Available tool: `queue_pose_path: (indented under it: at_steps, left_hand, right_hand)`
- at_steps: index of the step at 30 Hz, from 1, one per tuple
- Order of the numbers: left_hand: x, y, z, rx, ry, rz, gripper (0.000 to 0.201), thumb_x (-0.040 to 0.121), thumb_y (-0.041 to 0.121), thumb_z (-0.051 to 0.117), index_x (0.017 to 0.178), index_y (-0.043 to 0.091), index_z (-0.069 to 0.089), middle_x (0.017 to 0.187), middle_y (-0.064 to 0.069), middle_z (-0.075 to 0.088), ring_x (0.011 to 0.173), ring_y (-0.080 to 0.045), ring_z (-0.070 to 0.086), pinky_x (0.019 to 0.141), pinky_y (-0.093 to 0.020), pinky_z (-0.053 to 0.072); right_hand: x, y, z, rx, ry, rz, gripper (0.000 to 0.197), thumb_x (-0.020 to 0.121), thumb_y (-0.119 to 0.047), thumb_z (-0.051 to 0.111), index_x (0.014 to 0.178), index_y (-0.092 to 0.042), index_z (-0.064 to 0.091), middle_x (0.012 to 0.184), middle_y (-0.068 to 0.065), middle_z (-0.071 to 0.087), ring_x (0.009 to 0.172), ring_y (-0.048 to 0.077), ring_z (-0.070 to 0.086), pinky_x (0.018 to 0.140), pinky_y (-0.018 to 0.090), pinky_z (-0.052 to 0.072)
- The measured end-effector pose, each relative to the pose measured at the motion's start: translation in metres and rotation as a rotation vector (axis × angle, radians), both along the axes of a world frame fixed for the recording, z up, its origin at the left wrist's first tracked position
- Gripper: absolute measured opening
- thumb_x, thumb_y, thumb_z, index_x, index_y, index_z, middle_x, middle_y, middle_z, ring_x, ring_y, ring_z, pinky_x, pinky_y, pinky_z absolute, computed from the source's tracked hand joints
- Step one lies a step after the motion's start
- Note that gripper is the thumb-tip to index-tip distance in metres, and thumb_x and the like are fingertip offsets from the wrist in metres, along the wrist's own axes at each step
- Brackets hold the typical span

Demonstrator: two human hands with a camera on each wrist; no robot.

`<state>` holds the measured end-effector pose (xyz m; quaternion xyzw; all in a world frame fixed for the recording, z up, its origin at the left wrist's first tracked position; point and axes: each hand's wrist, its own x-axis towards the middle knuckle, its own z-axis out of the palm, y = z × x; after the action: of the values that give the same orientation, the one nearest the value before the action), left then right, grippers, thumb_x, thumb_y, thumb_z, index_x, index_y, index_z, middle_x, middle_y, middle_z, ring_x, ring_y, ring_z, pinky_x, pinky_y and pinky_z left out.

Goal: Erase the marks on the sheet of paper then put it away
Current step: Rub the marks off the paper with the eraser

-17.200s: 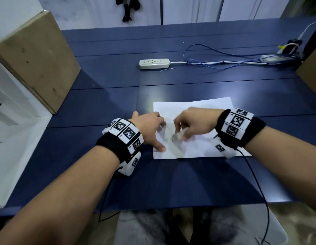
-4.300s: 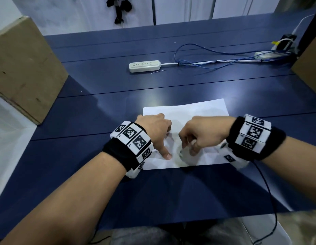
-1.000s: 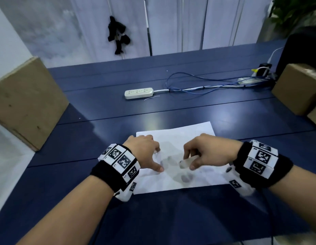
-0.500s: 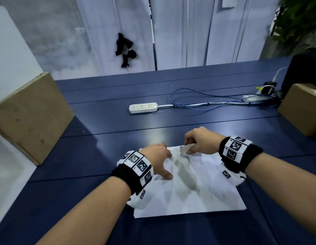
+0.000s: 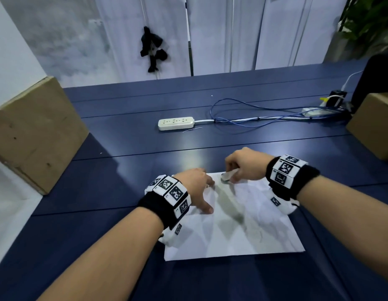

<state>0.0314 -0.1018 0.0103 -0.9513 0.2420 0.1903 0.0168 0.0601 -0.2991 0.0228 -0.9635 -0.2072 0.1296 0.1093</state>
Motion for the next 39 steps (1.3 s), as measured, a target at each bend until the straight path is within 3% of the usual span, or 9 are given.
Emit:
queue_pose_path:
  at_steps: [3, 7, 13, 17, 19, 25, 31, 36, 39]
  left_hand:
    - [-0.002, -0.004, -0.003, 0.001, -0.051, 0.003, 0.060, 0.069, 0.062, 0.076, 0.115, 0.025, 0.064, 0.104, 0.003, 0.048, 0.096, -0.019, 0.055, 0.067, -0.029, 0.040]
    - [0.000, -0.008, -0.002, 0.007, -0.049, -0.009, 0.062, 0.068, 0.059, 0.078, 0.112, 0.019, 0.065, 0.108, 0.000, 0.052, 0.096, -0.021, 0.057, 0.066, -0.030, 0.042]
    - [0.001, -0.008, -0.001, 0.000, -0.042, 0.003, 0.066, 0.064, 0.062, 0.079, 0.115, 0.024, 0.063, 0.100, 0.004, 0.047, 0.096, -0.021, 0.056, 0.078, -0.035, 0.050]
    - [0.002, -0.007, -0.002, -0.018, -0.043, -0.007, 0.063, 0.066, 0.062, 0.078, 0.112, 0.022, 0.064, 0.104, 0.002, 0.049, 0.090, -0.018, 0.052, 0.072, -0.031, 0.046]
    - [0.002, -0.006, -0.002, -0.020, -0.037, -0.011, 0.065, 0.067, 0.061, 0.078, 0.116, 0.022, 0.063, 0.107, 0.001, 0.050, 0.094, -0.018, 0.054, 0.073, -0.031, 0.047]
    - [0.002, -0.006, -0.003, -0.020, -0.043, -0.005, 0.066, 0.066, 0.062, 0.078, 0.118, 0.026, 0.062, 0.109, 0.002, 0.050, 0.098, -0.020, 0.056, 0.072, -0.031, 0.045]
    - [0.003, -0.007, -0.002, -0.015, -0.033, -0.008, 0.068, 0.067, 0.061, 0.079, 0.121, 0.023, 0.062, 0.110, 0.000, 0.051, 0.100, -0.020, 0.056, 0.079, -0.033, 0.051]
    - [0.002, -0.008, -0.001, -0.024, -0.037, -0.003, 0.066, 0.065, 0.061, 0.079, 0.118, 0.026, 0.062, 0.107, 0.002, 0.050, 0.094, -0.020, 0.056, 0.075, -0.030, 0.047]
    - [0.002, -0.007, -0.002, -0.014, -0.038, 0.002, 0.066, 0.065, 0.061, 0.079, 0.117, 0.025, 0.062, 0.107, 0.001, 0.050, 0.099, -0.022, 0.058, 0.078, -0.032, 0.049]
  right_hand:
    - [-0.013, -0.004, -0.002, 0.029, 0.052, 0.066, 0.013, 0.074, -0.033, 0.073, 0.079, -0.031, 0.061, 0.070, -0.012, 0.058, 0.072, 0.013, 0.056, 0.065, 0.028, 0.045]
    - [-0.035, -0.002, -0.003, -0.038, 0.285, 0.229, 0.018, 0.068, -0.031, 0.079, 0.081, -0.032, 0.067, 0.078, -0.012, 0.068, 0.072, 0.003, 0.060, 0.070, 0.030, 0.053]
    - [-0.001, 0.003, 0.003, -0.002, -0.043, 0.038, 0.020, 0.079, -0.033, 0.071, 0.093, -0.019, 0.068, 0.082, -0.003, 0.066, 0.082, 0.020, 0.059, 0.067, 0.027, 0.043]
    - [-0.026, -0.002, -0.003, 0.014, 0.164, 0.190, 0.014, 0.074, -0.028, 0.075, 0.082, -0.031, 0.065, 0.071, -0.012, 0.063, 0.066, 0.003, 0.056, 0.063, 0.022, 0.044]
    - [-0.029, -0.001, -0.003, -0.008, 0.233, 0.234, 0.017, 0.070, -0.031, 0.078, 0.083, -0.031, 0.067, 0.071, -0.011, 0.065, 0.068, 0.005, 0.058, 0.065, 0.024, 0.049]
    - [0.002, 0.001, -0.001, -0.022, -0.033, 0.042, 0.021, 0.076, -0.033, 0.073, 0.094, -0.025, 0.068, 0.078, -0.009, 0.058, 0.081, 0.018, 0.056, 0.066, 0.026, 0.041]
    - [-0.032, -0.001, 0.000, -0.036, 0.227, 0.244, 0.017, 0.071, -0.033, 0.078, 0.085, -0.029, 0.068, 0.066, -0.014, 0.060, 0.064, 0.000, 0.054, 0.062, 0.020, 0.046]
    - [0.001, -0.003, -0.001, -0.001, -0.044, 0.035, 0.022, 0.074, -0.037, 0.075, 0.091, -0.025, 0.068, 0.072, -0.012, 0.057, 0.078, 0.019, 0.059, 0.065, 0.028, 0.043]
    - [-0.008, -0.008, -0.002, 0.015, 0.033, 0.094, 0.018, 0.074, -0.034, 0.074, 0.088, -0.025, 0.066, 0.072, -0.011, 0.061, 0.074, 0.014, 0.058, 0.068, 0.029, 0.049]
